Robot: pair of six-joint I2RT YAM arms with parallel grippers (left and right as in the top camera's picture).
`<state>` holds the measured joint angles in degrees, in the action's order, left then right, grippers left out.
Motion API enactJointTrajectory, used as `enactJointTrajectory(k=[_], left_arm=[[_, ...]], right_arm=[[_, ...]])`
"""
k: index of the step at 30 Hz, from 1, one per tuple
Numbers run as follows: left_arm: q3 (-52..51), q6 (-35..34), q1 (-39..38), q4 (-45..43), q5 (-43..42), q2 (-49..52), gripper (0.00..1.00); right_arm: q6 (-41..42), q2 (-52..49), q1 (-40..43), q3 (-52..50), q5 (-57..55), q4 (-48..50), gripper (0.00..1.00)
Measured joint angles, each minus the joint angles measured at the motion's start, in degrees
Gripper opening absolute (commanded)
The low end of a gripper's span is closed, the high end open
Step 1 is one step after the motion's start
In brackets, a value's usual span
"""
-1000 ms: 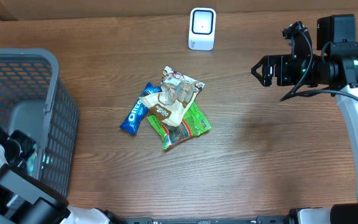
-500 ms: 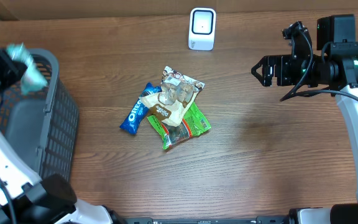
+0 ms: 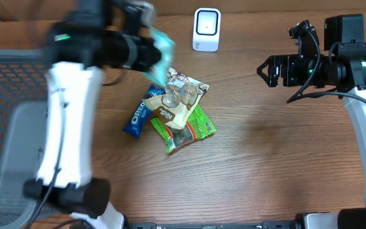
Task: Scan the item barcode
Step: 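Grasp the mint-green tissue pack in the basket and place it right of pile, then raise the left gripper away and move the right gripper toward the tissue pack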
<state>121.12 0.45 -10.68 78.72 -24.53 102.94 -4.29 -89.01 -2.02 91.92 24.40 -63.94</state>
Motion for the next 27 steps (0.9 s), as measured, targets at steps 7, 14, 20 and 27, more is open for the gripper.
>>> enactJointTrajectory(k=[7,14,20,27], left_arm=[[-11.28,-2.67,-12.52,-8.61,-1.05,13.44,0.04],[-12.13,-7.89,-18.05,-14.29,-5.11,22.82,0.14],[-12.39,-9.88,-19.85,-14.97,-8.70,25.57,0.41],[-10.56,-9.25,-16.98,-10.97,-11.65,25.46,0.42]], right_arm=[[0.96,0.00,0.00,0.00,0.00,-0.07,1.00],[1.11,0.00,0.00,0.00,0.00,-0.22,1.00],[1.11,0.00,0.00,0.00,0.00,-0.33,1.00],[1.16,0.00,0.00,0.00,-0.04,-2.56,1.00]])
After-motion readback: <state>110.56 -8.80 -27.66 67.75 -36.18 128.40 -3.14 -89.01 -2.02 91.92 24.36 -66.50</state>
